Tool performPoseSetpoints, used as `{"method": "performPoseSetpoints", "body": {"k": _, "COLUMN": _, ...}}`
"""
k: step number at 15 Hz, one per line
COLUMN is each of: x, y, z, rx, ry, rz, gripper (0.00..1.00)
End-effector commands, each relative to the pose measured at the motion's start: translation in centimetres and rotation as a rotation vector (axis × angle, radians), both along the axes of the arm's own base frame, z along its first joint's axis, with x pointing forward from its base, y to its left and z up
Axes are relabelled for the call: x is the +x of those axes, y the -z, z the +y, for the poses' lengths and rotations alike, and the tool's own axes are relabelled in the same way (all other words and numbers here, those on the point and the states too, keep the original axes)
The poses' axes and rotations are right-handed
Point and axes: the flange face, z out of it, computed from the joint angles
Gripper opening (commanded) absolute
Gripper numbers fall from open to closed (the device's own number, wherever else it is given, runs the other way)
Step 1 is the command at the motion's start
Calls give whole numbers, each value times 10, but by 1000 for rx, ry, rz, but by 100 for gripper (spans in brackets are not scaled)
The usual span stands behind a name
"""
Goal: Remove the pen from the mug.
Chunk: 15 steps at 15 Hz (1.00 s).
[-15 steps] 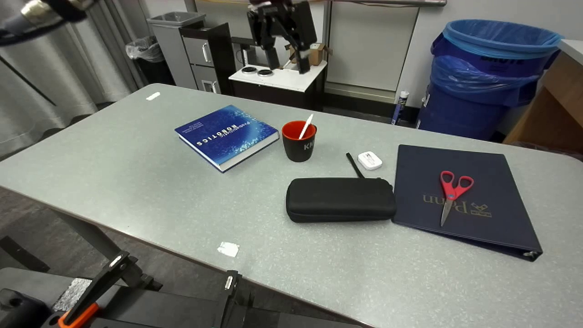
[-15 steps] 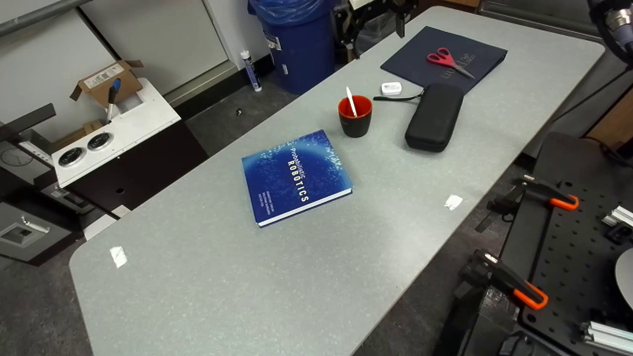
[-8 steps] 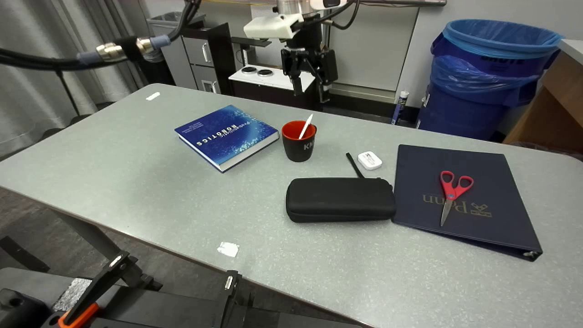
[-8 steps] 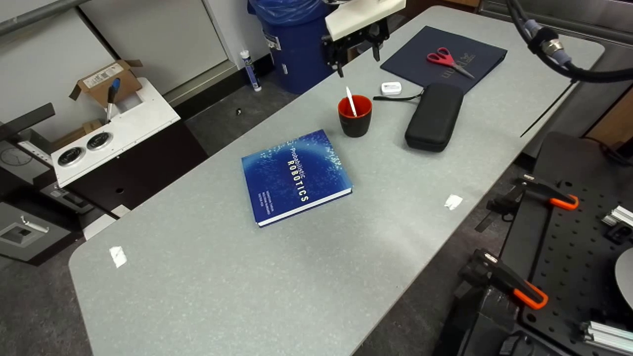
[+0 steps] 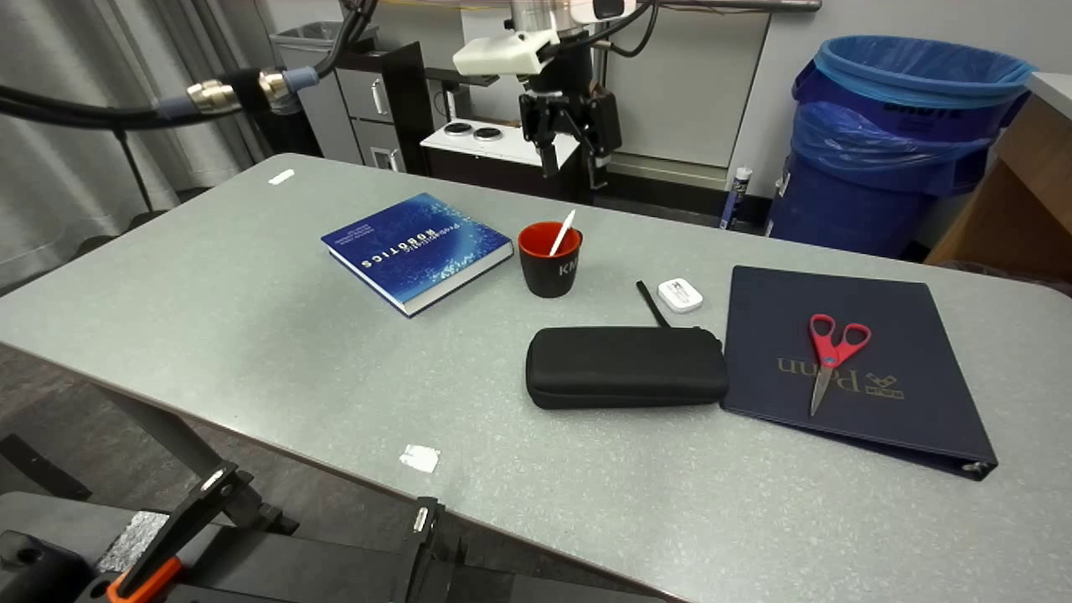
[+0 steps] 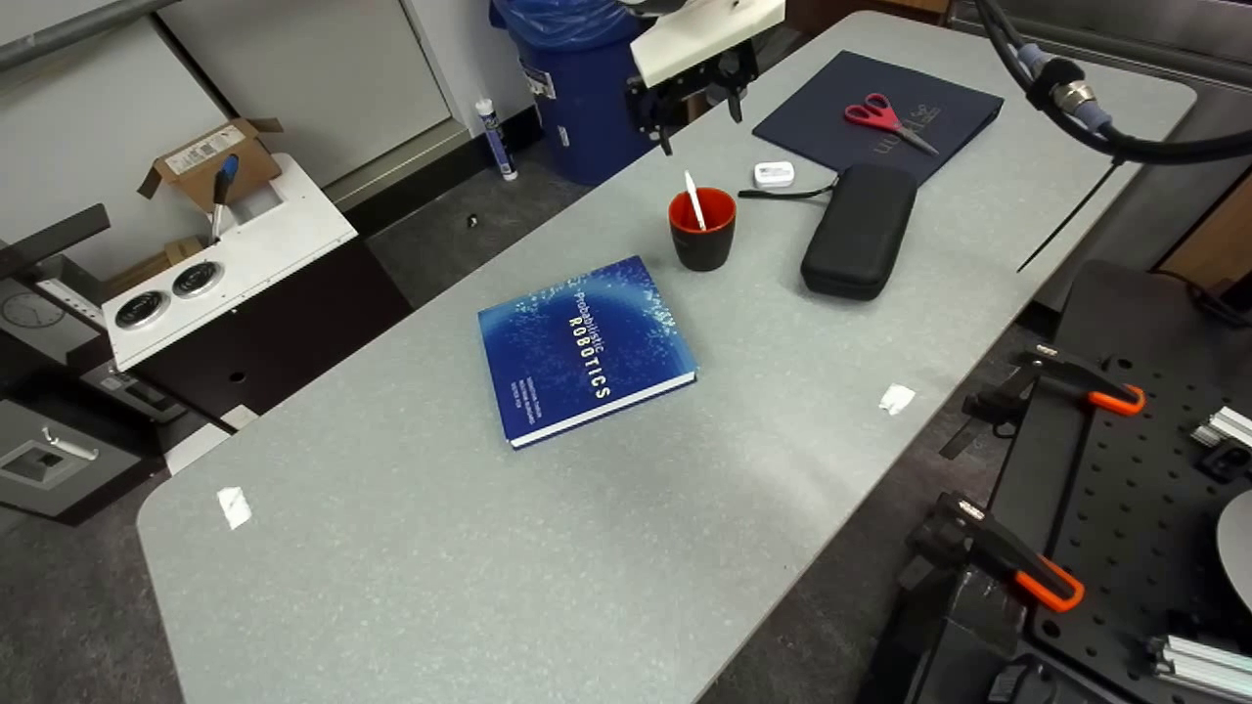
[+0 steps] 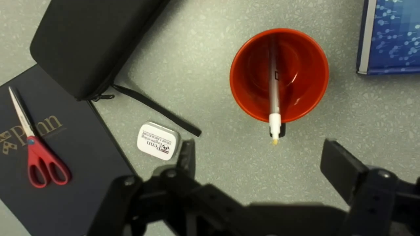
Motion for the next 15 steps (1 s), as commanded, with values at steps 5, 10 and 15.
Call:
{"method": "performPoseSetpoints", "body": {"k": 5, "x": 31, "y": 45, "z": 4, "rx": 43, "ry": 28, "rz": -5, "gripper": 100}}
{"method": "performPoseSetpoints", "body": {"k": 10, "x": 41, "y": 65, "z": 9, "rx": 42, "ry": 19, "rz": 4, "gripper": 75}}
{"method": "performPoseSetpoints", "body": {"k": 15, "x": 47, "y": 70, "z": 16, "rx": 42, "ry": 7, "rz": -5, "gripper": 42}}
